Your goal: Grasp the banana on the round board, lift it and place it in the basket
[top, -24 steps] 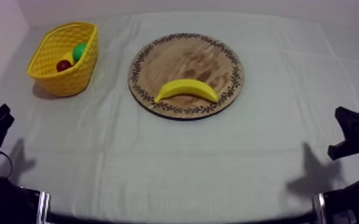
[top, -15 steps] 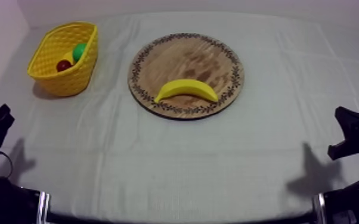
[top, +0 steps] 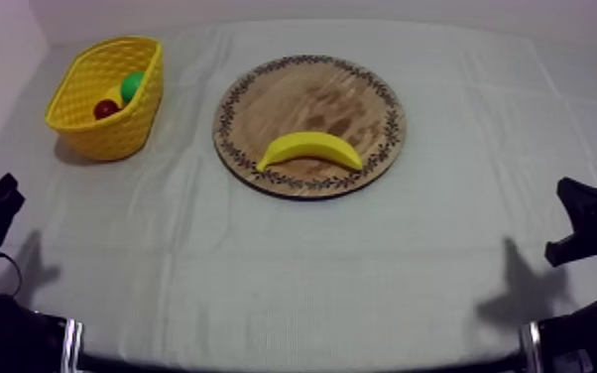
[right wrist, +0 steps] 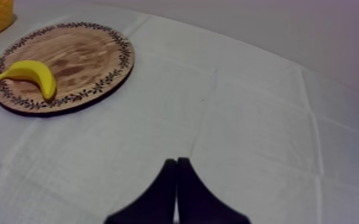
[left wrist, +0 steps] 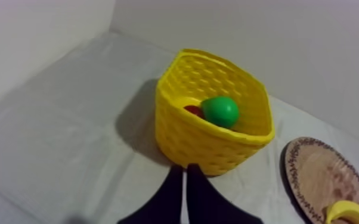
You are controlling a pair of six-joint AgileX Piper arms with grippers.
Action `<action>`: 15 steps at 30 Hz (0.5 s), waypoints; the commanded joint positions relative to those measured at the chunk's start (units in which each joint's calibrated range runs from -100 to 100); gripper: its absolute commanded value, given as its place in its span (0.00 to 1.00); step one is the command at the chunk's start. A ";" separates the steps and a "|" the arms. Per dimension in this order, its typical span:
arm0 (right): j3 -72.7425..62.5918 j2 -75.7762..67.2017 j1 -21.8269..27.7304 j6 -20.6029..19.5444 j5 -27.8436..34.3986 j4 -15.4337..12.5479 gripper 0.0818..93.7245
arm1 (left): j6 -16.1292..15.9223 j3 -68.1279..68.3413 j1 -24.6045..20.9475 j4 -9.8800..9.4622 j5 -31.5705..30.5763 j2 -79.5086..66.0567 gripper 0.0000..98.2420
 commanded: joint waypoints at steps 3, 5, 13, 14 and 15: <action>-0.03 0.00 0.00 0.00 0.07 0.00 0.00 | -4.28 0.08 0.10 0.36 -0.07 -0.06 0.03; -0.03 0.00 0.00 -0.01 0.07 0.00 0.00 | -5.04 0.11 0.05 0.53 -0.14 -0.08 0.02; -0.03 0.00 0.00 0.01 0.07 0.00 0.00 | -6.81 -3.68 -0.18 0.42 -6.20 6.22 0.00; -0.03 0.00 0.00 0.01 0.07 0.00 0.00 | -7.20 -5.48 -0.30 0.41 -6.47 8.25 0.00; -0.03 0.00 0.00 0.02 0.07 0.00 0.00 | -7.46 -7.75 -0.30 0.40 -6.40 10.50 0.00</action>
